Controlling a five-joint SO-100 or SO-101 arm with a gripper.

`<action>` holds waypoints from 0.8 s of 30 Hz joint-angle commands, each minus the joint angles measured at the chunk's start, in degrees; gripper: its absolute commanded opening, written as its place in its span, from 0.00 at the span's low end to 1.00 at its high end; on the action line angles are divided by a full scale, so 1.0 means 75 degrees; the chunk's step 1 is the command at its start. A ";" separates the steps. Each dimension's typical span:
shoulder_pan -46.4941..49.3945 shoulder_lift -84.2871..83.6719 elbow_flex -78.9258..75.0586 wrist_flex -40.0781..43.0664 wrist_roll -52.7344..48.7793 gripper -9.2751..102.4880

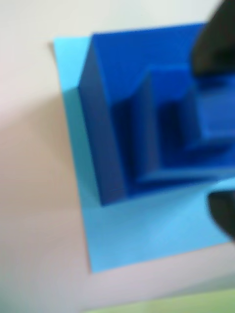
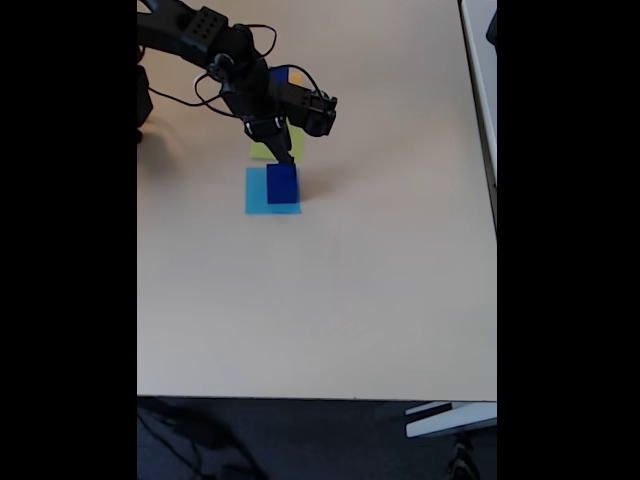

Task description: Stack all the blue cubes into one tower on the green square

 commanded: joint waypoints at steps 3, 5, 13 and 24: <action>0.0070 0.0059 -0.0012 -0.0129 0.0023 0.17; 0.0082 0.0059 0.0012 -0.0141 0.0035 0.17; 0.0094 0.0082 0.0105 -0.0164 0.0129 0.12; 0.0047 0.0246 0.0129 -0.0176 0.0141 0.08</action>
